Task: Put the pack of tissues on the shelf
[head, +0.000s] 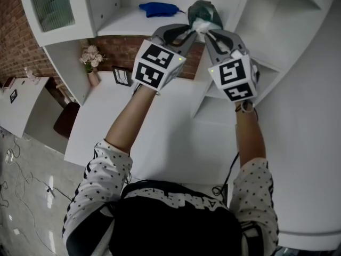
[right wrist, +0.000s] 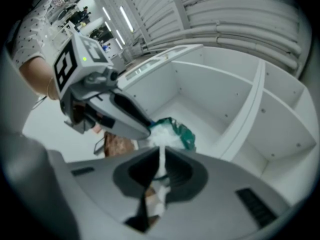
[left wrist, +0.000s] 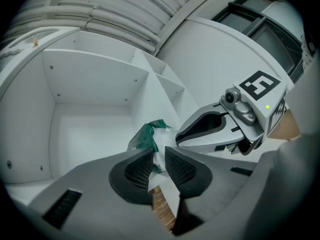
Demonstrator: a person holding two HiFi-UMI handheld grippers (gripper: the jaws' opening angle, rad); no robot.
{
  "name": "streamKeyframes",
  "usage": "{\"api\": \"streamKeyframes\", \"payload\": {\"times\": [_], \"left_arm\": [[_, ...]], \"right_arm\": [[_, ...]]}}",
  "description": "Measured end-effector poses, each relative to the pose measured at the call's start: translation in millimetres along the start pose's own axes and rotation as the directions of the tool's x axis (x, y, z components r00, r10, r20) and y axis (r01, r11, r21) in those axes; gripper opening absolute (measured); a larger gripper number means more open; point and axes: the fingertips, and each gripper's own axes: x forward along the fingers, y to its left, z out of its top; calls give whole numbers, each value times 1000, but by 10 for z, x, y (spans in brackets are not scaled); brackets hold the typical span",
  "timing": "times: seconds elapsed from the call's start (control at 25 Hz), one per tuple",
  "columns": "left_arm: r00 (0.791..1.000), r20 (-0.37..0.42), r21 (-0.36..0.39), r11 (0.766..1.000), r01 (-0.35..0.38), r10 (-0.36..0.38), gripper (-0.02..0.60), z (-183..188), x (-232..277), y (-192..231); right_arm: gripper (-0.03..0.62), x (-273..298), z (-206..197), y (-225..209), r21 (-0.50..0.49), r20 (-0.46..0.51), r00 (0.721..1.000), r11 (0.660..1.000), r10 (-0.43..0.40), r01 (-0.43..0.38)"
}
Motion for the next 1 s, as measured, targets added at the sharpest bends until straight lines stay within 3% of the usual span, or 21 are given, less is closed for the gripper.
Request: {"api": "streamKeyframes", "payload": {"times": [1.0], "left_arm": [[999, -45, 31, 999, 13, -12, 117, -217, 27, 85]], "right_arm": [[51, 243, -112, 1, -10, -37, 999, 1000, -5, 5]]}}
